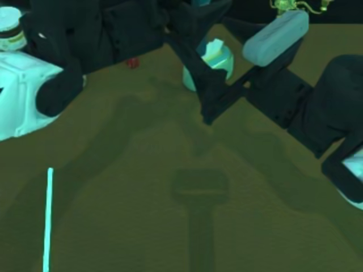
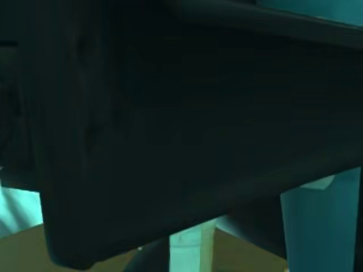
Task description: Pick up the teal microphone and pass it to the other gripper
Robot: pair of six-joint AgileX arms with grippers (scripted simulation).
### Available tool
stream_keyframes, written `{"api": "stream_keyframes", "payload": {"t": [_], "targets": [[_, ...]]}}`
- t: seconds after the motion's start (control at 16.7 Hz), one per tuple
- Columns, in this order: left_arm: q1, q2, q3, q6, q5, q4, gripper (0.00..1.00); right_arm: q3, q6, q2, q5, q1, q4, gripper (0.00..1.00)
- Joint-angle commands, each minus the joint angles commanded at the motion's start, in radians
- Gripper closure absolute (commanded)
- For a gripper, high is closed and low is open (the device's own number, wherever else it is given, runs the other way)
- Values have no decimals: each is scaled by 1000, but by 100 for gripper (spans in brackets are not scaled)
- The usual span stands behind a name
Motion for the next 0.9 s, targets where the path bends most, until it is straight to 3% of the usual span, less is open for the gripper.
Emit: {"api": "stream_keyframes", "payload": {"t": [0.36,0.9], "targets": [[10,-9,-1,4,8,-2,100,-19,-2,-12,0,-5,1,0],[162,-82,-70,9,137,-12,100,-269,4,-245,-45,-37,19,0]]}}
